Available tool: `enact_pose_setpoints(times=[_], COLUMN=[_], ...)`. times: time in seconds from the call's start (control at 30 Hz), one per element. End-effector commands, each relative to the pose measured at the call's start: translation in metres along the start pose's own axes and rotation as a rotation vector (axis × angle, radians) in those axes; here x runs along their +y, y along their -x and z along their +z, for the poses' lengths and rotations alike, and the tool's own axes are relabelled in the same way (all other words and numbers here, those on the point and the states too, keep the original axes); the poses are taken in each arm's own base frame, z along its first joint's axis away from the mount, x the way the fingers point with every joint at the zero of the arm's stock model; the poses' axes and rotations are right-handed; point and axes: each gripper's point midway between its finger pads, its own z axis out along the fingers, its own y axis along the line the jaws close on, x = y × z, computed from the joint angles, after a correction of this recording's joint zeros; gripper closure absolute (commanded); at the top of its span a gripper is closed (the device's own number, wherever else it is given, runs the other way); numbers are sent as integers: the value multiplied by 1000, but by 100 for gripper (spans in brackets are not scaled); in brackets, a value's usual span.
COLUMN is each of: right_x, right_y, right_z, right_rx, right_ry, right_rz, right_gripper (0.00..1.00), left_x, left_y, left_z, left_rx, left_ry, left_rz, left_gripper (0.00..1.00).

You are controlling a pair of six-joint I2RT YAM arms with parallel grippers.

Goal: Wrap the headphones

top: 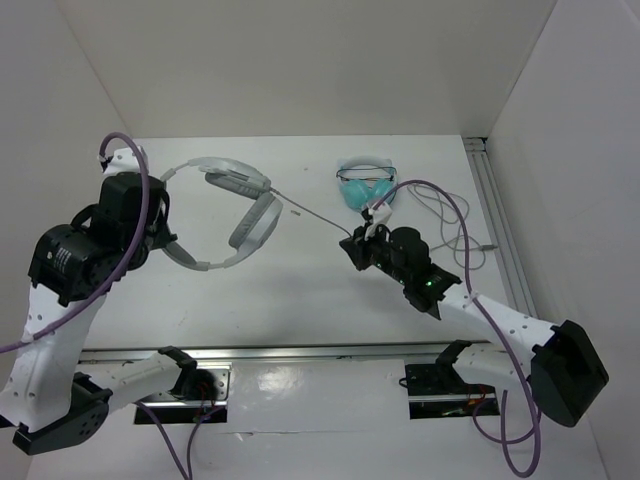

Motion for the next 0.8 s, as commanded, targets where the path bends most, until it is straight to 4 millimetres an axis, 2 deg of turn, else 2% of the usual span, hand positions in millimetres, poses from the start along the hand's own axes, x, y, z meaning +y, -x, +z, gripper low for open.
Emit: enact_pose_setpoints(times=[0.0,0.07,0.1,0.13,0.2,0.23,0.27,0.3,0.37,0.4,0.43,0.47,0.53,0.63,0.77], right_x=[-6,-9,-9,-6,-5,-3,-2,7,13,18,29,35,44,52,57], right_y=[15,23,28,42,53,68,72,77,89,94,87,98,97,108,123], right_z=[-8,-15,-23,-28,-42,-47,-49,-53,-59,-61,-59,-61,-58,-68,-82], right_rx=[-56,-62,-61,-85,-100,-126,-126,-133,-141,-145,-110,-121,-88,-84,-104], right_ry=[-39,-69,-96,-109,-162,-172,-186,-175,-192,-192,-182,-179,-193,-219,-221], right_rz=[7,32,30,28,9,-2,-4,-8,-21,-32,-51,-63,-96,-132,-129], right_gripper=[90,99,99,100,100,100,100,100,100,100,100,100,100,100,100], left_x=[1,-2,-4,-10,-27,-34,-49,-57,-71,-71,-76,-80,-90,-97,-97], left_y=[20,20,12,9,-3,-8,-15,-21,-33,-32,-34,-36,-43,-49,-54], left_z=[0,7,17,23,38,43,43,54,61,63,65,66,71,78,81], left_rx=[-92,-99,-83,-74,-48,-39,-34,-40,-31,-47,-49,-53,-55,-52,-43], left_ry=[24,32,43,26,-23,-35,-86,-80,-85,-51,-42,-33,6,50,69], left_rz=[-124,-126,-82,-58,4,33,79,120,188,210,234,257,312,351,344], left_gripper=[100,100,100,100,100,100,100,100,100,100,100,100,100,100,100])
